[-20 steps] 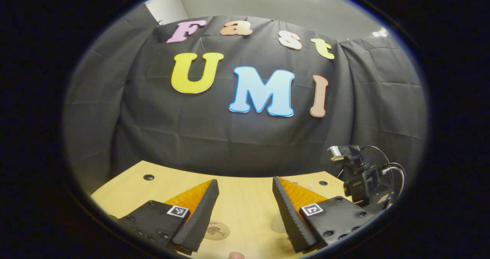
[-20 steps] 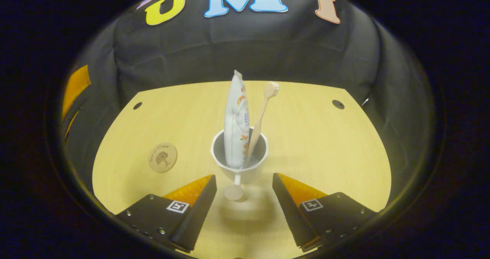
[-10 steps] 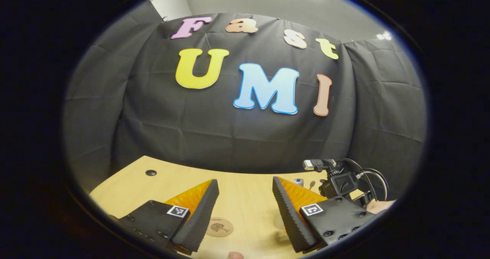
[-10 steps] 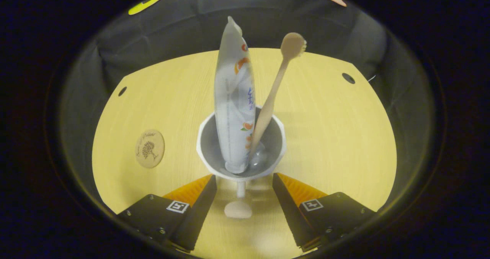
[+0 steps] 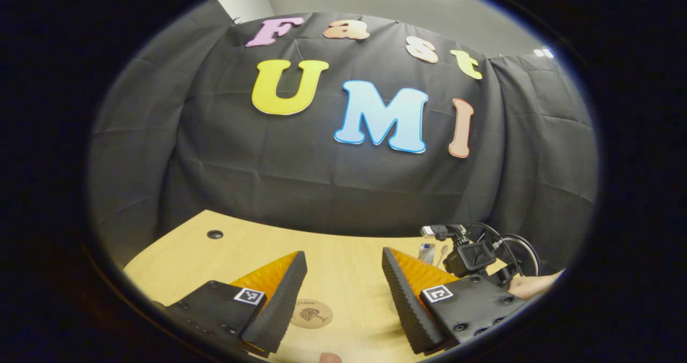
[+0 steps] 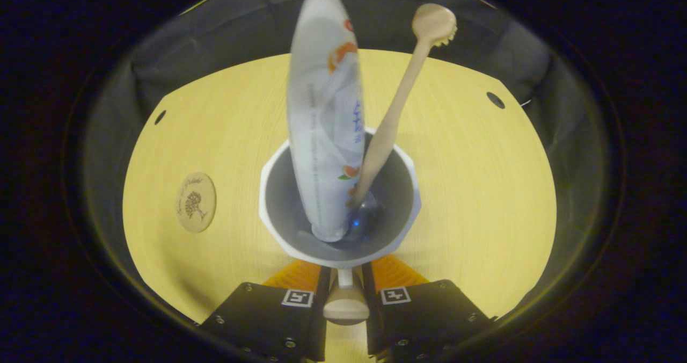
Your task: Put the toothbrush and toothpaste on the desktop into the cup, then pick up the cup and place it on the coaster on the desktop.
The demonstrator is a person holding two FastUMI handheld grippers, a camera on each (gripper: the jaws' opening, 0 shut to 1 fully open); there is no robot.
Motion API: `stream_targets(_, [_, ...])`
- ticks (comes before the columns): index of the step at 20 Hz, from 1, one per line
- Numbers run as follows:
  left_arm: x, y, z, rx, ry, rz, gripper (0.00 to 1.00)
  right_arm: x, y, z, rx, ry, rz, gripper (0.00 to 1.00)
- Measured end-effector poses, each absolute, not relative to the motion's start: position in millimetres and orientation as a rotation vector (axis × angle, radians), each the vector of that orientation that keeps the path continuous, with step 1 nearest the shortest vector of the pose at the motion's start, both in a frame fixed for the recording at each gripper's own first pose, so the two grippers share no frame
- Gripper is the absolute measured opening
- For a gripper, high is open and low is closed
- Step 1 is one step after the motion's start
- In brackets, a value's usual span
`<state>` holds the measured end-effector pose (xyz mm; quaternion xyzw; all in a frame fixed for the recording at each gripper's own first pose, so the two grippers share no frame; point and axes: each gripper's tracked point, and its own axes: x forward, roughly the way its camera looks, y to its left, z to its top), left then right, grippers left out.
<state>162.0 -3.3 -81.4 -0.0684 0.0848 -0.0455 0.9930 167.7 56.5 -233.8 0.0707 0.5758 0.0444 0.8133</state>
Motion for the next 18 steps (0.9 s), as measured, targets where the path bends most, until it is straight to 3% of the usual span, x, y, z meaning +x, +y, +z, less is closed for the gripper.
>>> stream_targets(18, [127.5, 47.6, -82.3, -0.154, 0.186, 0.005, 0.91, 176.5, 53.4, -229.5, 0.040, 1.131, 0.196, 0.27])
